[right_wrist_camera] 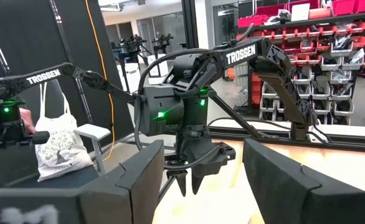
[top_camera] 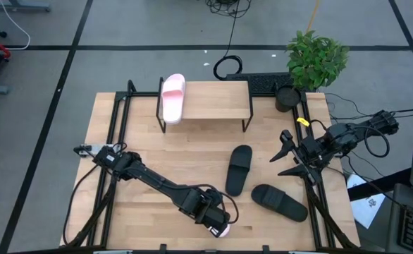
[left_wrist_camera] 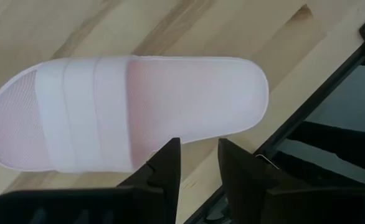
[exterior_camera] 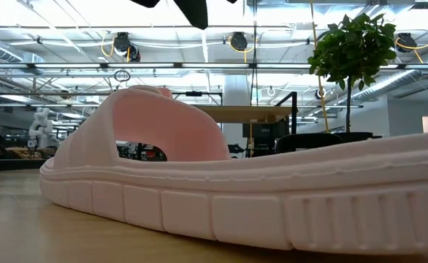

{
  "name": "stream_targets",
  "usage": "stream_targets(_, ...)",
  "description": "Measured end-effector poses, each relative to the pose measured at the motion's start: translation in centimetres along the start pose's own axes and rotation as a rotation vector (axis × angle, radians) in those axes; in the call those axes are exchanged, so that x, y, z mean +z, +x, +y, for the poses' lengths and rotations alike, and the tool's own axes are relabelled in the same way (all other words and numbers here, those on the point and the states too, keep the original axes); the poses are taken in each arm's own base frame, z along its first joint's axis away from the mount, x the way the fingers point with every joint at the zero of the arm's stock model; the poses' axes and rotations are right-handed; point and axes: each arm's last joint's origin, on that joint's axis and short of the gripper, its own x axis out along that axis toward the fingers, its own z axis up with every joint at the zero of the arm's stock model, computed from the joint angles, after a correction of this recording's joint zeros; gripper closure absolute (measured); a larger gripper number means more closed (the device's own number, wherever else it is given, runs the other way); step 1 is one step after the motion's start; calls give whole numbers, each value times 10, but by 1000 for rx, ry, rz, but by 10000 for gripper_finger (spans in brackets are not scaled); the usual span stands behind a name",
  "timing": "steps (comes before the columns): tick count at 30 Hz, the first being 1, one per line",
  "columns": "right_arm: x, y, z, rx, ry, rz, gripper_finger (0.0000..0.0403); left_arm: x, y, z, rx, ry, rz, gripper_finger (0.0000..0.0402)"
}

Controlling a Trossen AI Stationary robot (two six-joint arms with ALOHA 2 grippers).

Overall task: Pick and place slides into the shelf
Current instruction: Put the pink slide on the shelf

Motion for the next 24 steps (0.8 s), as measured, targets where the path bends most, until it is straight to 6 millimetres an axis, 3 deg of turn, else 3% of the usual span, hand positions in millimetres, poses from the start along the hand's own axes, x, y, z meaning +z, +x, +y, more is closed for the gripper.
stream_targets(15, 0, 0, 0, 2, 7, 1, 193, 1, 1, -1, -1, 40, -16, 290)
stream_targets(24, 0, 0, 0, 4, 7, 1, 193, 1, 1, 0, 6, 26, -26, 201)
